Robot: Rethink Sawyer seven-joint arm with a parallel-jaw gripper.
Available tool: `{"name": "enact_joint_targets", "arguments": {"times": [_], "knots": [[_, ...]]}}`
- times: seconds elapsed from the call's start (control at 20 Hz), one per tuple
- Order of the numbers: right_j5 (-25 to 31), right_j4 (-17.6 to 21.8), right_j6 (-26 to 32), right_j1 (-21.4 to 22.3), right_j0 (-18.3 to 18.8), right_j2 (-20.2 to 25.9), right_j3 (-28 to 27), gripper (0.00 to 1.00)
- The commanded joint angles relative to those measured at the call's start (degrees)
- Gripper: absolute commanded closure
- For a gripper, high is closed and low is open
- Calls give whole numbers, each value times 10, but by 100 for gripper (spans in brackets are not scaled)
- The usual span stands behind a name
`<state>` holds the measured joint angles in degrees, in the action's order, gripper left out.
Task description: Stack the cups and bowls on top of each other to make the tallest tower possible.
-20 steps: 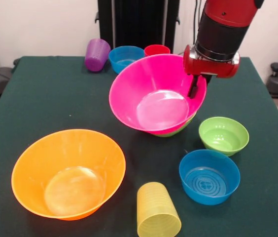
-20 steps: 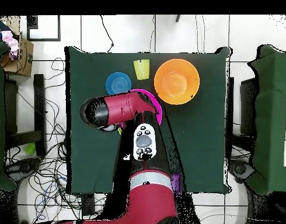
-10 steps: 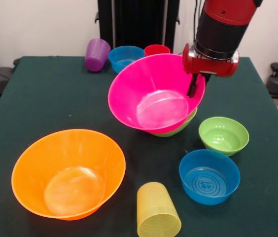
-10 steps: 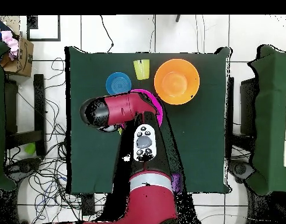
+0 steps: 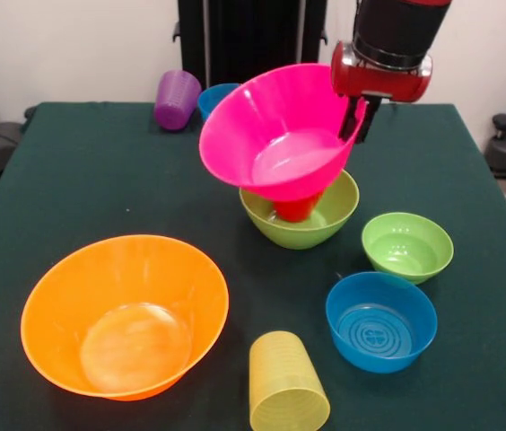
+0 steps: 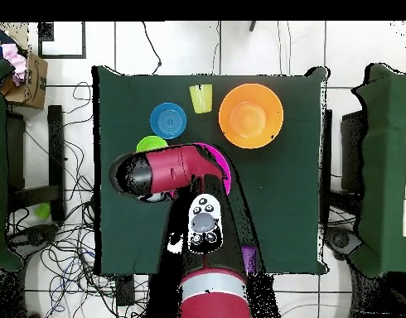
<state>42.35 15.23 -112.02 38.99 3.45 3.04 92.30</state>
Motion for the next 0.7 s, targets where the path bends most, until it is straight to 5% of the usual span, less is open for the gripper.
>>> {"name": "enact_joint_targets", "arguments": {"times": [0.05,0.7], "knots": [[-7,43,33,22,5,23,54,100],[-37,77,11,-5,-1,12,37,100]]}}
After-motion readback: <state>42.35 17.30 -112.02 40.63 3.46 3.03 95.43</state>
